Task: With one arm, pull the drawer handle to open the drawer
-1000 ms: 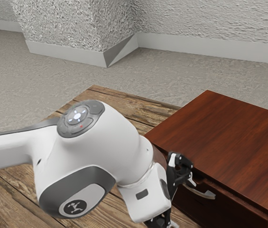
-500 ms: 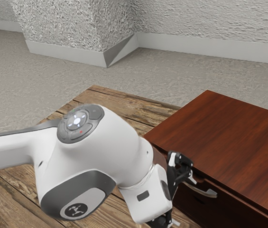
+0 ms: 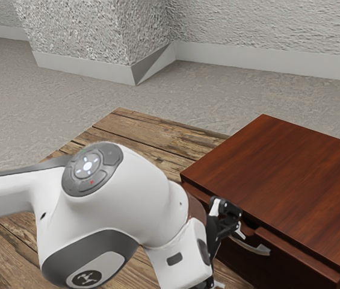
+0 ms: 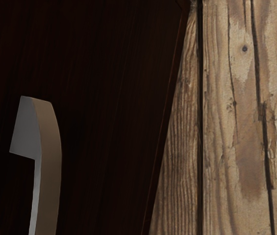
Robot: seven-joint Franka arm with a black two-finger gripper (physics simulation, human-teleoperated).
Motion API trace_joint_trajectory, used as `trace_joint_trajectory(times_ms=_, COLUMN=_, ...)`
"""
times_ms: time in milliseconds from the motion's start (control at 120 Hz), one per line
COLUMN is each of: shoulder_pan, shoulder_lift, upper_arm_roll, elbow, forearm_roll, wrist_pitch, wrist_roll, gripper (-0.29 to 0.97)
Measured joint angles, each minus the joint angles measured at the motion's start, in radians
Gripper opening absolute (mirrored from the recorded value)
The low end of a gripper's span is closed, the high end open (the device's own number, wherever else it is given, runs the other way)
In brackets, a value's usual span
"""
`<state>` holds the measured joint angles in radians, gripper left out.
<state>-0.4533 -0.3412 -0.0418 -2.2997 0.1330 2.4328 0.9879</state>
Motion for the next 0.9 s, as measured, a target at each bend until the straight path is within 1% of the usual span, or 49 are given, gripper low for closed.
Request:
trace_joint_trajectory(times_ms=108, shoulder_pan=-0.001, shoulder_lift=-0.005, upper_arm_roll=-0.025, elbow=0.000, forearm_roll=0.000, wrist_pitch=-0.001, wrist_roll=-0.003, gripper=0.59)
trace_joint_trajectory(times_ms=183, shoulder_pan=-0.002, shoulder_lift=-0.008, upper_arm_roll=-0.032, elbow=-0.004, forearm_roll=0.000, wrist_pitch=-0.003, wrist_roll=-0.005, gripper=0.62)
trace_joint_trajectory(times_ms=900, shoulder_pan=-0.001, shoulder_lift=-0.182, upper_arm_roll=-0.052, elbow=-0.169, forearm_roll=-0.003, wrist_pitch=-0.014, wrist_roll=-0.034, gripper=0.68)
